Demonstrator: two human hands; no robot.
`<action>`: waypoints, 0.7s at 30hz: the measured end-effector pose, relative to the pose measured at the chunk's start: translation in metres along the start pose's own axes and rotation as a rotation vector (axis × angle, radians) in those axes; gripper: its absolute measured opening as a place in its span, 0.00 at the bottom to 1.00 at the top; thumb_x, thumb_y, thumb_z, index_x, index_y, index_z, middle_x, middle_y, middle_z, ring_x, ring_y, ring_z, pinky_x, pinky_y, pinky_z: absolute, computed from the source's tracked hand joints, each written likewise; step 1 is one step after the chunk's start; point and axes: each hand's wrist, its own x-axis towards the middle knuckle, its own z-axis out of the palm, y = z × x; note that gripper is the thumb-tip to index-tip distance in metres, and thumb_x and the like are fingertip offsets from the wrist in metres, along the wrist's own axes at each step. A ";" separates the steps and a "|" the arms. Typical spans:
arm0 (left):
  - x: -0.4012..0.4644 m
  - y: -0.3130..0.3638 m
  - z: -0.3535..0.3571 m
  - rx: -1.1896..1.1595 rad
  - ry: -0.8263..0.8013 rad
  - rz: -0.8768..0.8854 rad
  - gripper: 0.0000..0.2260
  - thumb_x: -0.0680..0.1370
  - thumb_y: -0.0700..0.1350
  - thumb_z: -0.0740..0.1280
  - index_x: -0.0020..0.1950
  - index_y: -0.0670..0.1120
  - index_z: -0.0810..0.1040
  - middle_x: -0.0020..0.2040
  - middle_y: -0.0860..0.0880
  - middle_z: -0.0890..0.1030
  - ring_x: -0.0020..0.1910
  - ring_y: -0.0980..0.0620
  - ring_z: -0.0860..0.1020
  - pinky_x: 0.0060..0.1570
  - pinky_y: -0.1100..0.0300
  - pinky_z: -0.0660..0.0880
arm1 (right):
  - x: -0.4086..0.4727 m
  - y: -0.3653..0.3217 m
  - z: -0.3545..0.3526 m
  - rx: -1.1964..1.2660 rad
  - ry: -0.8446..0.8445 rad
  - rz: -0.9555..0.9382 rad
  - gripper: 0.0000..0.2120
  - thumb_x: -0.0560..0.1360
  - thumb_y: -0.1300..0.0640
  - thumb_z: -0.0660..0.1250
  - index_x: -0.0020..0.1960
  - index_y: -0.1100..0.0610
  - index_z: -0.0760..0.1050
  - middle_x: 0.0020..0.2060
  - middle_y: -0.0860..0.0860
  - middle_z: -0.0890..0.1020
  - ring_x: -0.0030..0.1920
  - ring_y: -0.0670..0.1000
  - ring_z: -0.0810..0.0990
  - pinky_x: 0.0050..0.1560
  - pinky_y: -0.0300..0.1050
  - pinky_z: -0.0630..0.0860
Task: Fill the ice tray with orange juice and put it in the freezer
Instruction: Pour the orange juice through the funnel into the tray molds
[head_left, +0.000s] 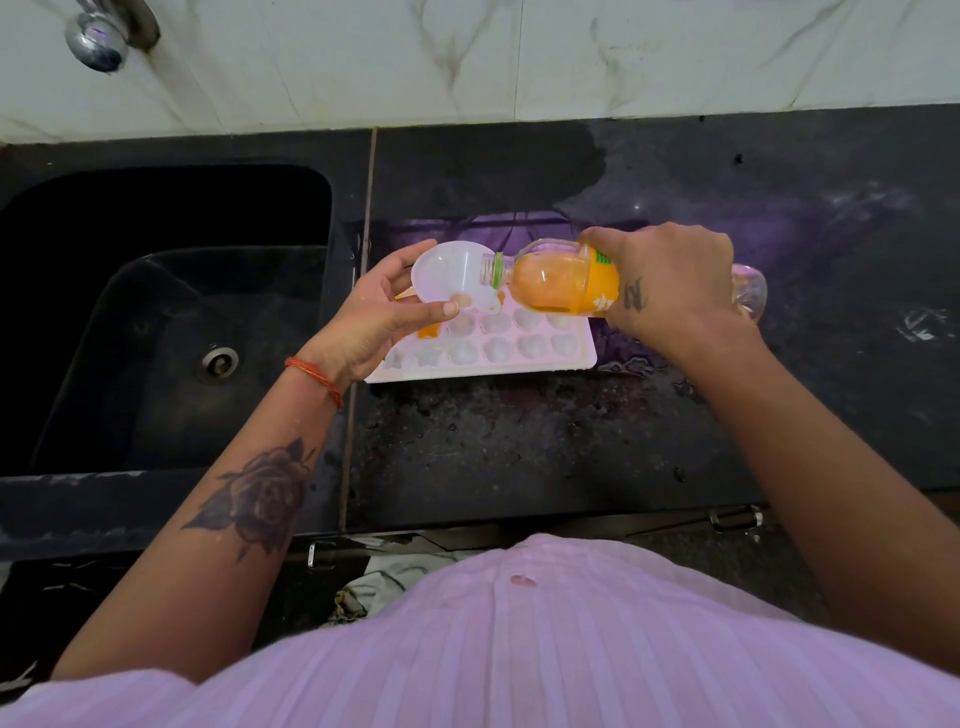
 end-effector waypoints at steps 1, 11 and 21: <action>0.000 0.000 0.000 0.003 -0.003 0.000 0.30 0.69 0.31 0.72 0.68 0.47 0.70 0.64 0.46 0.75 0.61 0.48 0.77 0.52 0.55 0.80 | 0.000 0.000 0.000 -0.007 -0.002 -0.001 0.23 0.73 0.51 0.69 0.67 0.43 0.68 0.50 0.55 0.81 0.53 0.61 0.78 0.42 0.46 0.62; 0.001 -0.001 0.001 -0.001 -0.014 -0.001 0.31 0.69 0.30 0.71 0.69 0.47 0.70 0.65 0.45 0.74 0.61 0.47 0.77 0.51 0.56 0.80 | 0.005 -0.001 -0.002 -0.043 0.037 -0.019 0.22 0.74 0.53 0.69 0.66 0.45 0.69 0.48 0.55 0.81 0.50 0.60 0.79 0.41 0.45 0.61; 0.001 0.003 -0.002 0.003 -0.025 0.001 0.32 0.68 0.32 0.73 0.70 0.46 0.69 0.64 0.46 0.75 0.61 0.46 0.77 0.55 0.52 0.79 | 0.007 0.003 0.008 0.081 -0.003 0.024 0.26 0.70 0.47 0.72 0.66 0.42 0.69 0.48 0.53 0.82 0.51 0.60 0.79 0.42 0.46 0.64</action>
